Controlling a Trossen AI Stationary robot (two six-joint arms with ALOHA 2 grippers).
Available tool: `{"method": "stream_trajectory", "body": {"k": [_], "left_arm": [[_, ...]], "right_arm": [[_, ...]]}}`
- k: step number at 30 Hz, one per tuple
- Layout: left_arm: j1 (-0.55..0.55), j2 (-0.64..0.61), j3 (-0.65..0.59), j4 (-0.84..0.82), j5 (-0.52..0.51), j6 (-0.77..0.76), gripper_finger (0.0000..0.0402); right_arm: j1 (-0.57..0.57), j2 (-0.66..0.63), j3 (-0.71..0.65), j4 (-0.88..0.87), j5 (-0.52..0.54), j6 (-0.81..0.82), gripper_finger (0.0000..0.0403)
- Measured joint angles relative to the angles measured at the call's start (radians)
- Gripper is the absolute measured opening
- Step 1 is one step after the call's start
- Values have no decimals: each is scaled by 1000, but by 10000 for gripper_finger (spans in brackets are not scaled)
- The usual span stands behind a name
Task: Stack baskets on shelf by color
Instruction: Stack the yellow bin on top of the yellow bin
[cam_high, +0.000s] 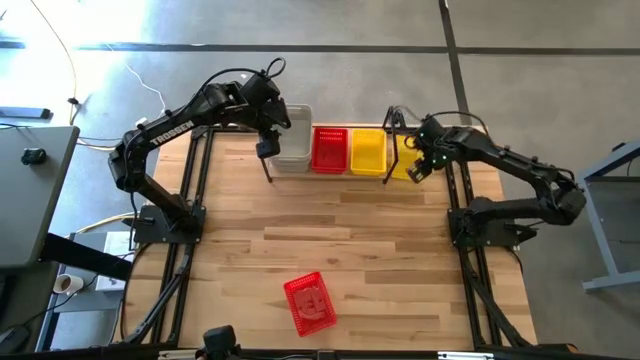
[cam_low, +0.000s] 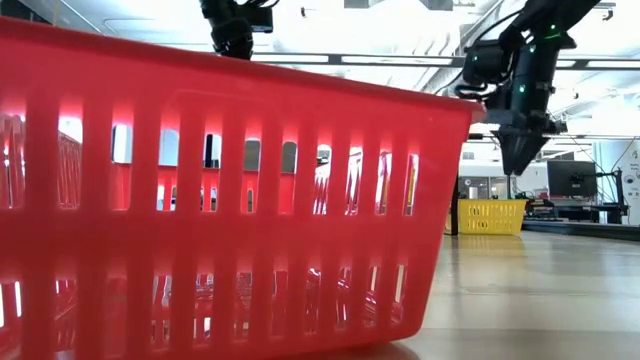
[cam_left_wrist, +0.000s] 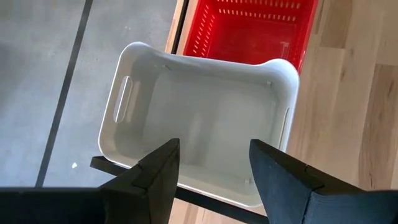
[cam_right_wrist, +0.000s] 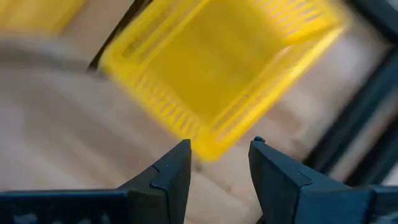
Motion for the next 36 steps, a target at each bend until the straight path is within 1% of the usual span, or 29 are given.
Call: {"method": "stream_trajectory", "body": {"k": [3, 5, 7, 9, 11, 16, 29, 33, 36], "left_arm": [[0, 0, 0, 0, 0, -1, 186], [0, 0, 0, 0, 0, -2, 186], [0, 0, 0, 0, 0, -3, 186], [0, 0, 0, -1, 0, -3, 186], [0, 0, 0, -1, 0, -3, 186], [0, 0, 0, -1, 0, -3, 186], [0, 1, 0, -2, -2, 1, 186], [0, 1, 0, -2, -4, 14, 186], [0, 1, 0, -2, -4, 27, 186]], "right_arm": [[-56, -6, 10, 10, 75, 111, 145], [-100, -3, 8, 27, 93, 195, 145], [-143, 7, 3, 60, 81, 267, 145], [-162, 16, 2, 83, 56, 314, 145], [-162, 28, 3, 118, 40, 355, 145], [-163, 85, 3, 131, 19, 434, 145], [-162, 272, 3, 155, 18, 603, 143], [-162, 346, 2, 174, -7, 625, 126], [-162, 395, 2, 177, -7, 625, 100]]}}
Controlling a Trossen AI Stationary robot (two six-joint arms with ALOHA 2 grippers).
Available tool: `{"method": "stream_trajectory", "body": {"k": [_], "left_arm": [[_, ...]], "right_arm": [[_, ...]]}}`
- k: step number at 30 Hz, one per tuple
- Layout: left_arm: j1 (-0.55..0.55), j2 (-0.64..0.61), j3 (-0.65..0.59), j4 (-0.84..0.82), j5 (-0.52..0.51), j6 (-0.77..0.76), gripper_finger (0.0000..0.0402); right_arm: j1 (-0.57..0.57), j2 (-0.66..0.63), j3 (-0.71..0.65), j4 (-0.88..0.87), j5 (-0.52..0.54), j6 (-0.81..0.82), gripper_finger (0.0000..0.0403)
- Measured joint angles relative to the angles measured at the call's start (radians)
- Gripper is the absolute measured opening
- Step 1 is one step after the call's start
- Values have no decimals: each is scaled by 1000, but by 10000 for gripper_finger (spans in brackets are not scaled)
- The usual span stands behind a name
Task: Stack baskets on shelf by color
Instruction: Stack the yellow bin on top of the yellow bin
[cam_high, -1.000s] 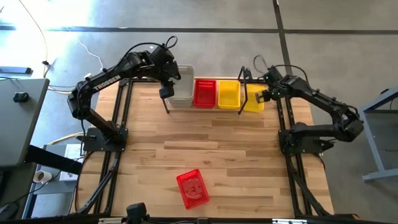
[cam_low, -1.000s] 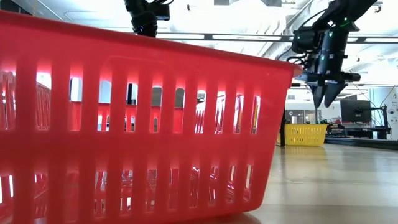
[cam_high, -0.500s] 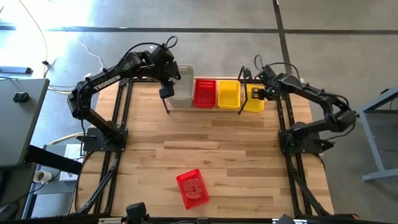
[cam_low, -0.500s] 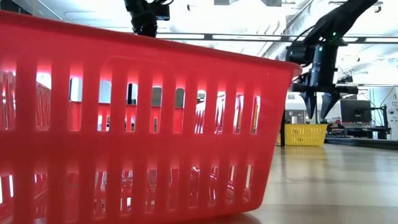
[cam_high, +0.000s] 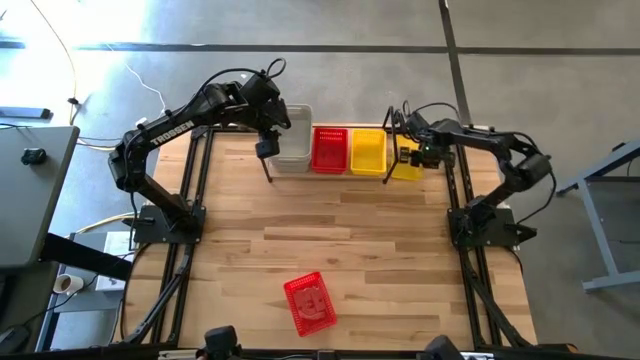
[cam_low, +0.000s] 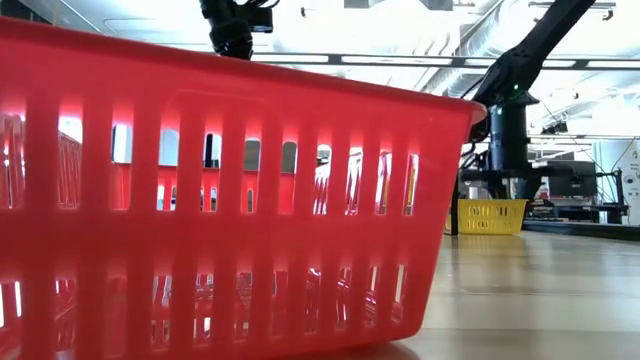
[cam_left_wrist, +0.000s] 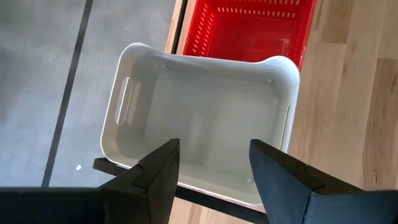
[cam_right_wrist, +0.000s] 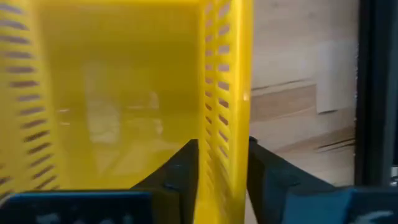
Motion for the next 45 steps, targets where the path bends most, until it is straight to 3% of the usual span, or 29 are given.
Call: {"method": "stream_trajectory", "body": {"k": [5, 7, 16, 30, 45], "left_arm": [[-6, 0, 0, 0, 0, 0, 186], [-13, 0, 0, 0, 0, 5, 186], [-54, 0, 0, 4, 3, 26, 186], [-189, 0, 0, 7, 4, -29, 186], [-398, 0, 0, 8, 3, -256, 186]], "right_arm": [[2, 16, 0, 0, 16, 9, 19], [8, -6, 0, 0, 37, 31, 8], [75, -186, 0, -69, 149, 177, 2], [362, -535, 0, -250, 432, 495, 0], [637, -696, 0, -232, 585, 494, 0]]}}
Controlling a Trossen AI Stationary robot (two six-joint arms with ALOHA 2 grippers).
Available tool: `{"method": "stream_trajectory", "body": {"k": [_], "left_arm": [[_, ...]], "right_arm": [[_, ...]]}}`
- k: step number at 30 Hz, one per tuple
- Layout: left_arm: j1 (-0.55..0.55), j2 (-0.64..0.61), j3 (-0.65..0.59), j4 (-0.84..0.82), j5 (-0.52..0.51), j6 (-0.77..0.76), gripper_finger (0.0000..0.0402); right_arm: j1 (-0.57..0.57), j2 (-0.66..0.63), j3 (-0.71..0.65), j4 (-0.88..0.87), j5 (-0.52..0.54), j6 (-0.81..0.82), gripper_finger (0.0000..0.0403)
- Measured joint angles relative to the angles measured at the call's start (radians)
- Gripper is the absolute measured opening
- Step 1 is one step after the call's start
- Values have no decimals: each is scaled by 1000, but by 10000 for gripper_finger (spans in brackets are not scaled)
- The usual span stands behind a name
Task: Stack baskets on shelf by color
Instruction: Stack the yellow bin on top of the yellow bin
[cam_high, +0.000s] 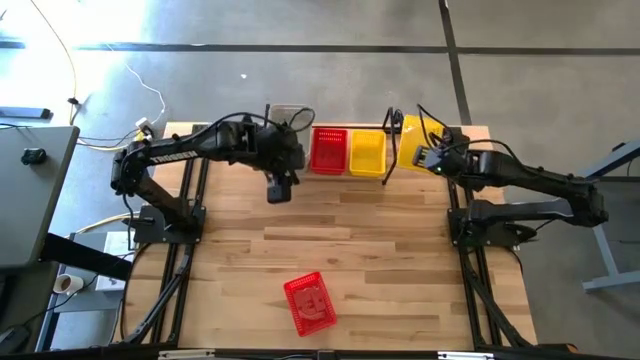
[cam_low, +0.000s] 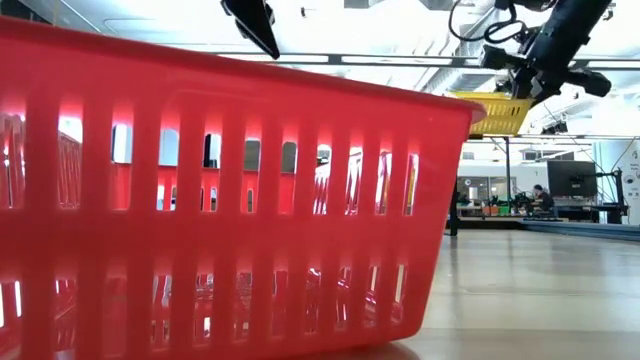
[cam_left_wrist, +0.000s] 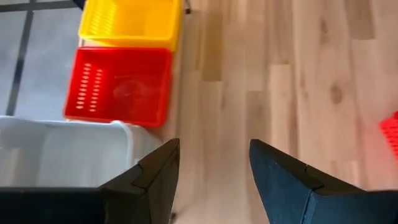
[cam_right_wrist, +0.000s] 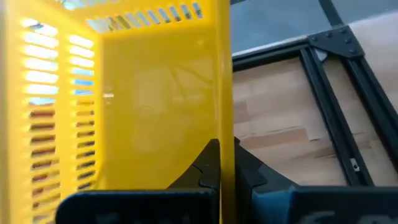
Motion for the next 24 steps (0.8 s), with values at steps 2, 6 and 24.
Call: {"method": "stream_trajectory", "body": {"k": [2, 6, 24], "left_arm": [[-25, 0, 0, 0, 0, -34, 186], [-78, 0, 0, 0, -3, -103, 186], [-311, 0, 0, -3, -189, -322, 186]], "right_arm": [[12, -8, 0, 12, 0, -20, 0], [53, -9, 0, 78, 13, -73, 0], [260, 11, 0, 385, 32, -211, 0]]}}
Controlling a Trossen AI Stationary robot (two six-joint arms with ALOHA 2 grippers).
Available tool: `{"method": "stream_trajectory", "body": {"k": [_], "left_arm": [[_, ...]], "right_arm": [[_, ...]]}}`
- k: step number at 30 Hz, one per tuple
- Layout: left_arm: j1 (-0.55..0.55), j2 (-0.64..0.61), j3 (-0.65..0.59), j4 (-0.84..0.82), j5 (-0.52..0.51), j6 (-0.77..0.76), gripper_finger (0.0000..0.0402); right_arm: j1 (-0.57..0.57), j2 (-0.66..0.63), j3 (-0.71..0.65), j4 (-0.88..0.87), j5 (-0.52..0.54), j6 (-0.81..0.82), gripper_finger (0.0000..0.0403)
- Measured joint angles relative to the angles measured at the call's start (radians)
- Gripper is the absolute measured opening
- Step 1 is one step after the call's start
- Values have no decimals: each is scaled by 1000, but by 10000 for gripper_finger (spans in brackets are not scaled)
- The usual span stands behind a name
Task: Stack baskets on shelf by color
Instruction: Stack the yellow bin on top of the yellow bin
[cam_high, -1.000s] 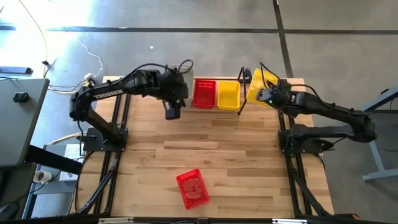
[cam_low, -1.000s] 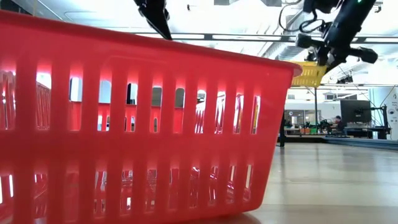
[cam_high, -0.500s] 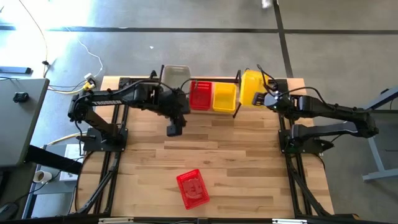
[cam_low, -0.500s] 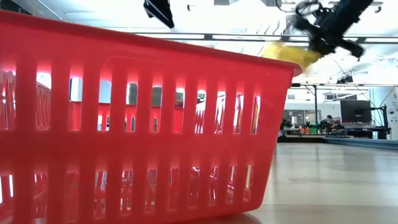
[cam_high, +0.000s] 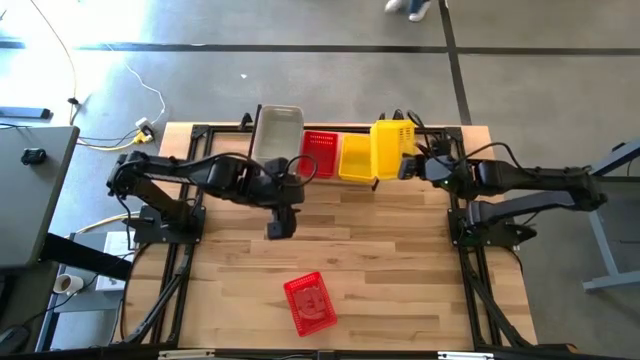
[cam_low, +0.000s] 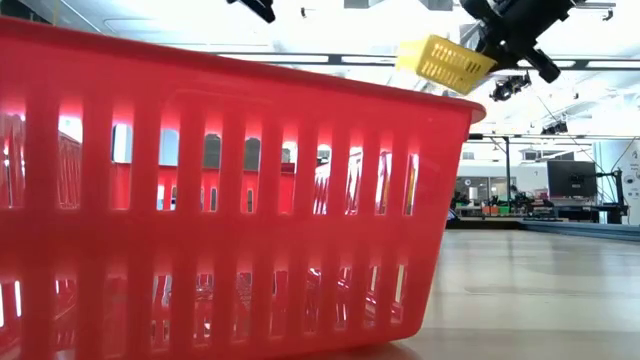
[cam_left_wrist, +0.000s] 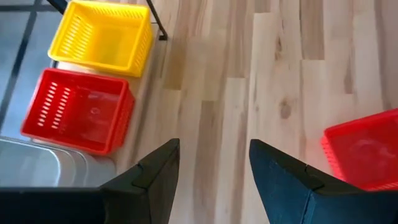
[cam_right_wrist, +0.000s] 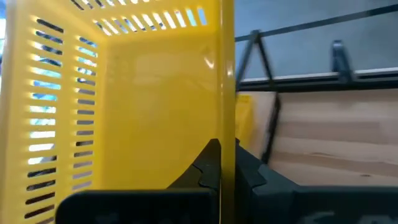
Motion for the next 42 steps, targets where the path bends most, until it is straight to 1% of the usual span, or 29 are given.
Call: {"method": "stream_trajectory", "body": {"k": [4, 9, 14, 18, 20, 22, 27, 29, 33, 35, 38, 40, 42], "left_arm": [[-18, 0, 0, -6, -22, -43, 186], [-44, 2, 0, 4, -54, -53, 186], [-84, 32, 0, 55, -53, -50, 186], [-118, 82, 0, 113, -62, -23, 186], [-133, 109, 0, 151, -81, -15, 186], [-147, 138, 0, 153, -100, -15, 186], [-177, 210, 0, 175, -136, -4, 186], [-187, 229, 0, 184, -146, 10, 186], [-210, 256, -1, 200, -187, 16, 186], [-216, 262, 1, 239, -195, 38, 186], [-221, 272, -1, 266, -209, 67, 186], [-215, 280, 1, 303, -211, 86, 186], [-210, 284, 0, 293, -210, 97, 186]], "right_arm": [[53, 53, 0, 87, -33, -17, 0], [125, 171, 0, 179, -34, 6, 0], [174, 298, 0, 276, -35, 38, 0], [202, 399, 0, 384, -34, 53, 0], [210, 443, 0, 428, -35, 56, 0], [212, 487, 0, 471, -34, 59, 0], [211, 574, 0, 509, -37, 108, 0], [211, 609, 1, 554, -49, 115, 0], [211, 658, 1, 589, -72, 129, 0], [211, 676, 2, 589, -80, 154, 0], [211, 709, 29, 586, -94, 158, 0], [212, 730, 67, 588, -108, 132, 0], [215, 748, 111, 581, -116, 91, 0]]}}
